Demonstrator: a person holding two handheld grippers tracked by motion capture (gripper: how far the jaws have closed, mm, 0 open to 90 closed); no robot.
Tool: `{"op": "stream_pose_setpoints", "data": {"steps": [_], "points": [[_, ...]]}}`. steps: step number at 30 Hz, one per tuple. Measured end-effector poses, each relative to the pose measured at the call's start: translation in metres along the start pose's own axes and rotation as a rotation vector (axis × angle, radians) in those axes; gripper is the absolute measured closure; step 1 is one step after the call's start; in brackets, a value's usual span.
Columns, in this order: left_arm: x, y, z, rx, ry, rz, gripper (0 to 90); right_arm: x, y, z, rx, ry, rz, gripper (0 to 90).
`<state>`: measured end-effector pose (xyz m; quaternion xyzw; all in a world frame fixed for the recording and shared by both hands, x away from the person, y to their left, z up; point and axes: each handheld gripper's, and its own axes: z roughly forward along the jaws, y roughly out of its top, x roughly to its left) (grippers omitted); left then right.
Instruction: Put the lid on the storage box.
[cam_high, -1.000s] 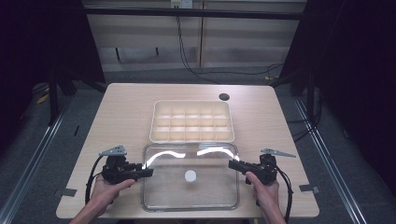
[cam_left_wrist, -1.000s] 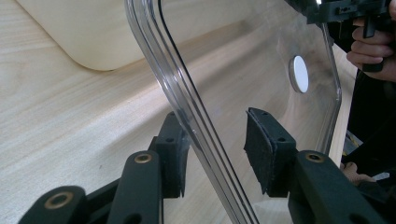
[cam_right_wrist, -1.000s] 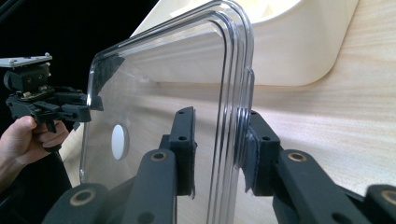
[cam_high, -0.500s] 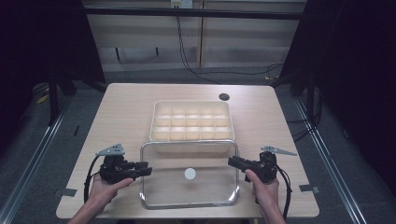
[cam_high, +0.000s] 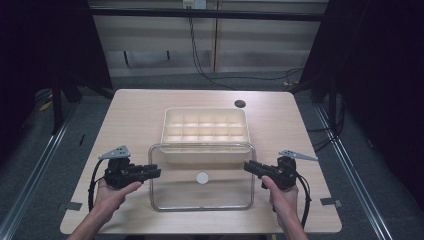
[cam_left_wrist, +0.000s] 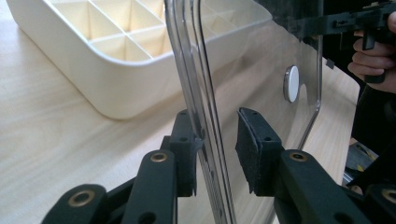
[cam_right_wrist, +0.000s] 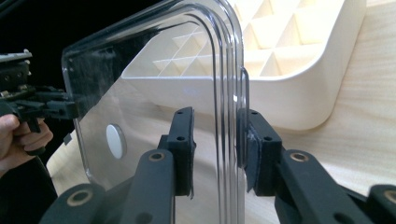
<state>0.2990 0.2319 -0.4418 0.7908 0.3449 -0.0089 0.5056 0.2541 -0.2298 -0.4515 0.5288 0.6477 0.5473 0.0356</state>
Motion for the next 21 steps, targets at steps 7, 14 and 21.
{"op": "stream_pose_setpoints", "data": {"steps": [7, 14, 21], "points": [[0.0, 0.009, -0.001, -0.027, 0.008, 0.001, 69.5, 0.001, 0.006, -0.001, -0.01, -0.011, -0.009, 67.0], [0.0, 0.019, -0.002, -0.047, 0.02, 0.01, 69.5, 0.004, 0.016, -0.001, -0.033, -0.013, -0.028, 66.8], [0.001, 0.028, -0.002, -0.061, 0.032, 0.015, 69.1, 0.005, 0.023, -0.001, -0.05, -0.012, -0.033, 66.9]]}}
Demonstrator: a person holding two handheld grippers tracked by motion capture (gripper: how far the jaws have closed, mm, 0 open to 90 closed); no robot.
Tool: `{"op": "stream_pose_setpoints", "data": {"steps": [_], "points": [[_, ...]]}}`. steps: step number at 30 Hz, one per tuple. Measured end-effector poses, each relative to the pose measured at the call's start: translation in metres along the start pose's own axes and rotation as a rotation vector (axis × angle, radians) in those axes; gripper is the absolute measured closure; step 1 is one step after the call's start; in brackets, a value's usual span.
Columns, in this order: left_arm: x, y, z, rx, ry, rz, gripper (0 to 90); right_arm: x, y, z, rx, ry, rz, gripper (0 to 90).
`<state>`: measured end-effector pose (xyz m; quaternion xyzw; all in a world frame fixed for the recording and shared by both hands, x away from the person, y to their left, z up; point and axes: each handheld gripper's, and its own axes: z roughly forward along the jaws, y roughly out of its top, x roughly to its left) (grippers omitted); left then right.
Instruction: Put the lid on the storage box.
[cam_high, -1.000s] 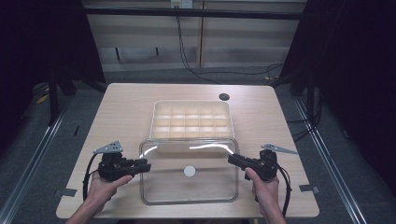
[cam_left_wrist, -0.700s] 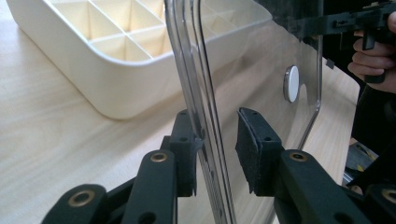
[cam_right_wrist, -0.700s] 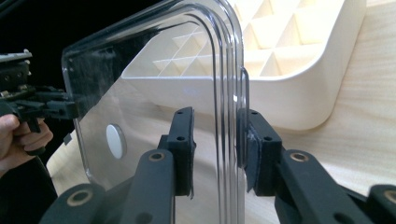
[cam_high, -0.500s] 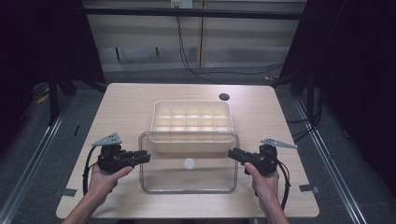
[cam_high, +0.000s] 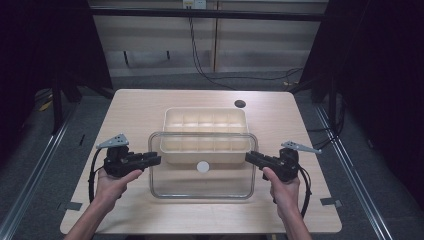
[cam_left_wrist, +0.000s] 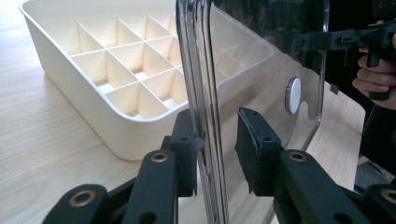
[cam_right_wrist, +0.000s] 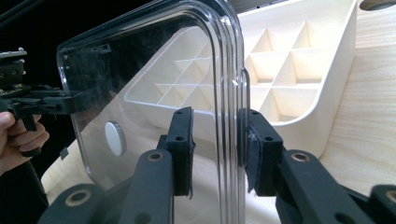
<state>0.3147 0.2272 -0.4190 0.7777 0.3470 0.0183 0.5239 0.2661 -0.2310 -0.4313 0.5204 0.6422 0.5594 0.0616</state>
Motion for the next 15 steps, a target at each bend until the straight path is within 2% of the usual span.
{"op": "stream_pose_setpoints", "data": {"steps": [3, 5, 8, 10, 15], "points": [[0.001, 0.004, 0.002, 0.003, 0.006, -0.03, 69.1, -0.002, 0.002, 0.002, -0.004, -0.004, 0.004, 66.6], [0.001, 0.007, 0.002, 0.012, 0.008, -0.01, 68.9, -0.002, 0.005, 0.002, -0.006, -0.011, 0.004, 66.5], [0.0, 0.011, 0.002, 0.006, 0.024, -0.001, 68.8, -0.004, 0.008, 0.004, -0.005, -0.004, 0.012, 66.5], [0.001, 0.015, 0.001, -0.008, 0.018, -0.006, 68.6, -0.003, 0.01, 0.004, -0.012, -0.003, 0.007, 66.4], [0.002, 0.023, -0.001, -0.018, 0.022, 0.019, 68.5, -0.003, 0.02, 0.006, -0.022, 0.0, -0.007, 66.3]]}}
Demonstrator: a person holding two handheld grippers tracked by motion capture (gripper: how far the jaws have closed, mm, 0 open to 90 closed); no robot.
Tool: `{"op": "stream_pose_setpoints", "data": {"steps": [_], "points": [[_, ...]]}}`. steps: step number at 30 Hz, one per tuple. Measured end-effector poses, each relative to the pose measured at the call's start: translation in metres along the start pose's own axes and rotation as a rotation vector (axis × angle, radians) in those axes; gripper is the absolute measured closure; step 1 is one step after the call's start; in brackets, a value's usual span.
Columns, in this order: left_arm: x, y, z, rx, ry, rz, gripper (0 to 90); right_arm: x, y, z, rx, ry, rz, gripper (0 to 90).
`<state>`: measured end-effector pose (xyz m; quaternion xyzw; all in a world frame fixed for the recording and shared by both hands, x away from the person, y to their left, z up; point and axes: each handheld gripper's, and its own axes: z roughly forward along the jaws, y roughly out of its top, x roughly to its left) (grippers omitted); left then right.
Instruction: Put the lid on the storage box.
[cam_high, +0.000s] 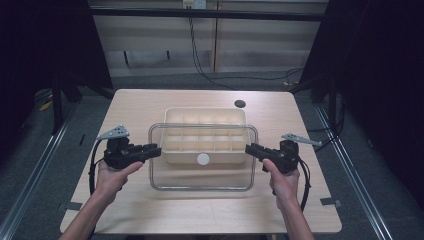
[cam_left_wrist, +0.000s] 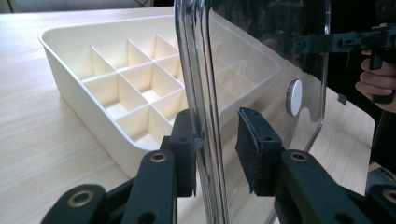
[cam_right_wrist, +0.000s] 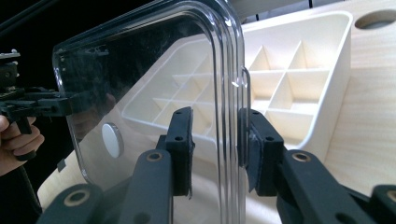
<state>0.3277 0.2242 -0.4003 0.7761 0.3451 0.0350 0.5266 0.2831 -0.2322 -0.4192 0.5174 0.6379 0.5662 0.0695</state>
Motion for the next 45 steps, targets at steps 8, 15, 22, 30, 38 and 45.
{"op": "stream_pose_setpoints", "data": {"steps": [8, 15, 22, 30, 38, 45], "points": [[0.009, 0.006, 0.001, -0.018, 0.004, -0.01, 69.0, 0.002, 0.016, 0.006, -0.006, -0.002, -0.017, 66.3], [0.013, 0.017, 0.001, -0.027, 0.011, -0.009, 68.9, 0.002, 0.032, 0.011, -0.022, 0.002, -0.022, 66.5], [0.015, 0.03, 0.0, -0.042, 0.025, 0.006, 68.7, 0.002, 0.045, 0.014, -0.039, 0.004, -0.028, 66.4], [0.018, 0.042, 0.003, -0.053, 0.033, 0.011, 68.5, 0.001, 0.058, 0.017, -0.052, -0.002, -0.031, 66.4], [0.024, 0.049, 0.012, -0.056, 0.045, 0.001, 68.1, -0.003, 0.069, 0.021, -0.056, -0.025, -0.029, 66.2], [0.026, 0.062, 0.012, -0.059, 0.057, 0.009, 68.1, -0.006, 0.079, 0.024, -0.068, -0.028, -0.028, 66.1]]}}
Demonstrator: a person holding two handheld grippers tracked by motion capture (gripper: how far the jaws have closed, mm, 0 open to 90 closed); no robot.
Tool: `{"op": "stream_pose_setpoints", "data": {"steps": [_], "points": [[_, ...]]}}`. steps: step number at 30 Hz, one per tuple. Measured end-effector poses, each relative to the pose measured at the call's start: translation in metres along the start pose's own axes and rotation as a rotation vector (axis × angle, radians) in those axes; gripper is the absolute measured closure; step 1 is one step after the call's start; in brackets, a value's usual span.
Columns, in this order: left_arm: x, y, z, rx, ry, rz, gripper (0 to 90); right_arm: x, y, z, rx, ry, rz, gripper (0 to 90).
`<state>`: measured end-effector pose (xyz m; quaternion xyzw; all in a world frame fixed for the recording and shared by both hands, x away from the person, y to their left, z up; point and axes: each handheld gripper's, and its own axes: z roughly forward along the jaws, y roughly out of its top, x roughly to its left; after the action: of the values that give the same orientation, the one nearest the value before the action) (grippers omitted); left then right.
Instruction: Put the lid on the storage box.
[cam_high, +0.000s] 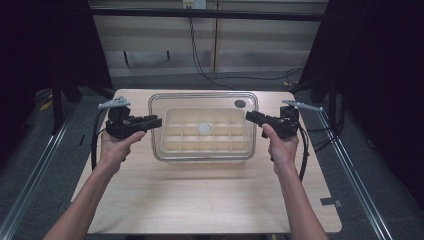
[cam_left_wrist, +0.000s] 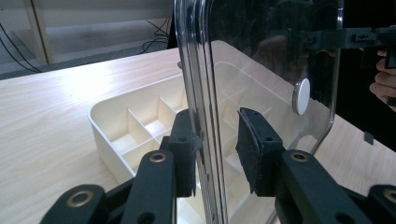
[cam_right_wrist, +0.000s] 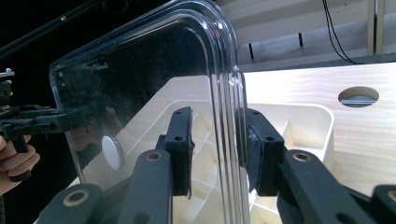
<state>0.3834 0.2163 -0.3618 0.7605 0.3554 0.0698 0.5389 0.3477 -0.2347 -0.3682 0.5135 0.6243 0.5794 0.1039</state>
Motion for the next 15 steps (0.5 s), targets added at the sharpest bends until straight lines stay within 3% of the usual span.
{"op": "stream_pose_setpoints", "data": {"steps": [4, 15], "points": [[-0.001, 0.006, 0.0, -0.028, -0.004, -0.011, 68.3, -0.003, 0.002, 0.003, -0.008, 0.005, 0.014, 65.7], [0.011, 0.01, 0.018, 0.008, 0.019, -0.03, 67.7, -0.016, 0.005, 0.013, 0.006, -0.017, 0.036, 65.5]]}}
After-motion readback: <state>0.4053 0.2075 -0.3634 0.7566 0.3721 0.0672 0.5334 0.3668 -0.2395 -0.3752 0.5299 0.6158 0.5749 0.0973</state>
